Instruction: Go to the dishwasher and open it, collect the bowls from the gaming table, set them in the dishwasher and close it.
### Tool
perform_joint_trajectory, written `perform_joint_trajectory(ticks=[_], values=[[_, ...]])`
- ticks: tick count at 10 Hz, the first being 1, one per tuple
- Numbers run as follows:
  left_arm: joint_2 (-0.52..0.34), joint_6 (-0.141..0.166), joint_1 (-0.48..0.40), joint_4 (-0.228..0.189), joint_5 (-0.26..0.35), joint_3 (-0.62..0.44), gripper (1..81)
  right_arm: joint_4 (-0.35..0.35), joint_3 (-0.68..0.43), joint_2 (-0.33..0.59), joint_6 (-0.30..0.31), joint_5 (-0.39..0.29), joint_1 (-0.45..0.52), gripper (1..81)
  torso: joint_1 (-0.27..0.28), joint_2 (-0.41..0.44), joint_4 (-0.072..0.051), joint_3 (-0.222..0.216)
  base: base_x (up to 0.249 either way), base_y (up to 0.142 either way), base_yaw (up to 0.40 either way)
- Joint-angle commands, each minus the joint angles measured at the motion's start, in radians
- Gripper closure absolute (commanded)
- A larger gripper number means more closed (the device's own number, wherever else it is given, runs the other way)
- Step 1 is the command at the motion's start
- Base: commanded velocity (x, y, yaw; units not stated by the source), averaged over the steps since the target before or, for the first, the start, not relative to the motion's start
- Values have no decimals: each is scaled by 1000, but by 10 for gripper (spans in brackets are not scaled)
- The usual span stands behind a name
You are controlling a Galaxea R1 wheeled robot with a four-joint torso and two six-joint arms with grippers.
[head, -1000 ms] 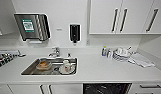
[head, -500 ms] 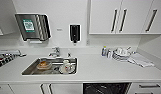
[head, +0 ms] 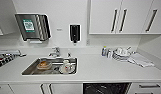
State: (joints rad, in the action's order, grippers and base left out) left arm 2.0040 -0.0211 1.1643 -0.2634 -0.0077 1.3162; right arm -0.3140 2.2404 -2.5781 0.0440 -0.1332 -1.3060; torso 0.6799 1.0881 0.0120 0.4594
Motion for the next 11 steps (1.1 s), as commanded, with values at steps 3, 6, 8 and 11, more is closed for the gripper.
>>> perform_joint_trajectory(ticks=[3, 6, 8, 11], values=[[324, 16, 137, 68, 17, 449, 10, 41, 201, -127, -263, -57, -36, 10, 0, 0, 0, 0, 0, 0, 0], [473, 18, 174, 127, 21, 665, 10, 50, 307, -182, -306, -51, -68, 10, 0, 0, 0, 0, 0, 0, 0], [555, 18, 196, 158, 25, 800, 10, 72, 309, -196, -308, 3, -95, 10, 0, 0, 0, 0, 0, 0, 0], [686, 18, 228, 184, 21, 1010, 10, 89, 315, -217, -308, 58, -128, 10, 0, 0, 0, 0, 0, 0, 0]])
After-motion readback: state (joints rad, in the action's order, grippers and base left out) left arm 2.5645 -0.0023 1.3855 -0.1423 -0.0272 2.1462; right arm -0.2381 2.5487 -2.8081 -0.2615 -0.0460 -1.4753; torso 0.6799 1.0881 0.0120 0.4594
